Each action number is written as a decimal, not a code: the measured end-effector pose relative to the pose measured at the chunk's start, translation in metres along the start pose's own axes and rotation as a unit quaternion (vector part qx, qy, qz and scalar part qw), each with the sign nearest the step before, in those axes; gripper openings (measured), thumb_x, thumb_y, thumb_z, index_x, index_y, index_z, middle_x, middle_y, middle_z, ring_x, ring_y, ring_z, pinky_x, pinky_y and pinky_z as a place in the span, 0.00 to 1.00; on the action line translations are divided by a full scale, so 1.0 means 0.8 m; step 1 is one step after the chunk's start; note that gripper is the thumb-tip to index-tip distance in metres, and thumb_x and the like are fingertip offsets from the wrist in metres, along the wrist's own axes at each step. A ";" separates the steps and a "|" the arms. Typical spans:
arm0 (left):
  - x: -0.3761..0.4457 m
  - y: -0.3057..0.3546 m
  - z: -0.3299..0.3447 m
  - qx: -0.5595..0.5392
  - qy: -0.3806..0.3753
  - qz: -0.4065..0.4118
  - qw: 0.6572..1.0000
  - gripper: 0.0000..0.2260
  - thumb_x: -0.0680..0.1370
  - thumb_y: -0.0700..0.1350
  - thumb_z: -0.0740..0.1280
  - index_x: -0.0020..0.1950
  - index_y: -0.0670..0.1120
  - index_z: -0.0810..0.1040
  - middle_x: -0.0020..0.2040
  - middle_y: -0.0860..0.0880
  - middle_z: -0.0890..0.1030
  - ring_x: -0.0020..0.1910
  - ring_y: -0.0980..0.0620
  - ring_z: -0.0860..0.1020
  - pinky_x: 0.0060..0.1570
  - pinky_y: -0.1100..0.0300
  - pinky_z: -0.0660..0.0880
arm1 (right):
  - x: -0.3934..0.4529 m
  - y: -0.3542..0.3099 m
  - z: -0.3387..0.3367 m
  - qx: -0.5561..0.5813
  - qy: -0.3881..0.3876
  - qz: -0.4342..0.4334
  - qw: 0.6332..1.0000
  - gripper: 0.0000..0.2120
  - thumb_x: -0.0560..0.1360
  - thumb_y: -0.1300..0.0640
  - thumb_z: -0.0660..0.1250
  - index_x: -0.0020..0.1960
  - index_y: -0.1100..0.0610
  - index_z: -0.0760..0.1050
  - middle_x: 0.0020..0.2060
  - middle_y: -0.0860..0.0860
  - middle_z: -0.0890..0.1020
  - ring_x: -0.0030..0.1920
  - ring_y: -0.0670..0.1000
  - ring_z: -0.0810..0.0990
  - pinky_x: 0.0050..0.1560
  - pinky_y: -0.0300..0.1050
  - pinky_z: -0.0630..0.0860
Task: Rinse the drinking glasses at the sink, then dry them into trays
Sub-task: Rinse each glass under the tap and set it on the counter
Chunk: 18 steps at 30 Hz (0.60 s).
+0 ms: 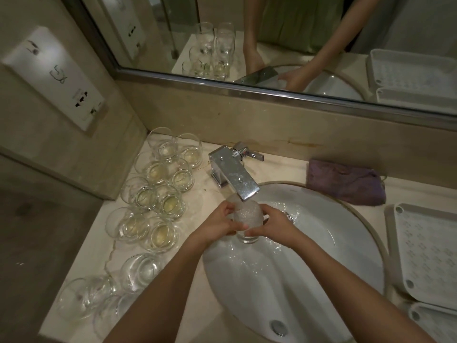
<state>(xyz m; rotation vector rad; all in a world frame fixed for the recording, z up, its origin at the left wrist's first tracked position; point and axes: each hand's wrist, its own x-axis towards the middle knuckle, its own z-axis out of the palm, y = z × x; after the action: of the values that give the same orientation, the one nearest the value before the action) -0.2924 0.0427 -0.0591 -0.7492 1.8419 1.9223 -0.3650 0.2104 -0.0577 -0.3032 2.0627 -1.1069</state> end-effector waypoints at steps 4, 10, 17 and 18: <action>0.002 0.002 0.004 0.070 0.000 0.030 0.997 0.27 0.66 0.34 0.78 0.57 0.47 0.69 0.59 0.50 0.74 0.53 0.51 0.78 0.48 0.61 0.77 | -0.014 0.017 0.019 0.097 0.037 0.000 0.995 0.35 0.62 0.62 0.81 0.64 0.50 0.71 0.52 0.44 0.79 0.46 0.45 0.79 0.44 0.34 0.76; -0.002 -0.010 -0.006 -0.008 0.013 0.025 1.000 0.25 0.66 0.28 0.75 0.55 0.44 0.66 0.59 0.43 0.75 0.48 0.55 0.79 0.41 0.66 0.76 | 0.007 0.000 0.020 -0.064 0.026 -0.056 0.996 0.37 0.61 0.56 0.81 0.67 0.53 0.70 0.57 0.46 0.76 0.55 0.46 0.76 0.53 0.36 0.74; 0.001 -0.010 0.000 0.035 0.030 0.031 0.998 0.28 0.60 0.42 0.81 0.53 0.52 0.71 0.61 0.47 0.76 0.54 0.46 0.80 0.53 0.50 0.79 | 0.006 0.014 0.006 0.037 -0.026 0.010 0.999 0.39 0.59 0.59 0.83 0.67 0.52 0.71 0.56 0.47 0.80 0.52 0.50 0.81 0.53 0.44 0.79; 0.001 -0.009 -0.002 0.039 0.029 0.038 0.998 0.28 0.60 0.39 0.81 0.53 0.52 0.71 0.61 0.47 0.76 0.55 0.47 0.80 0.53 0.52 0.79 | 0.001 0.015 0.014 0.070 -0.006 0.004 0.997 0.39 0.59 0.58 0.83 0.66 0.51 0.71 0.56 0.47 0.80 0.55 0.50 0.81 0.55 0.46 0.79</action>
<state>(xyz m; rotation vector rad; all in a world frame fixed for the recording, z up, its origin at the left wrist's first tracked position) -0.2883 0.0417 -0.0655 -0.7266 1.9960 1.8810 -0.3559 0.2104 -0.0714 -0.2316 1.9616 -1.2356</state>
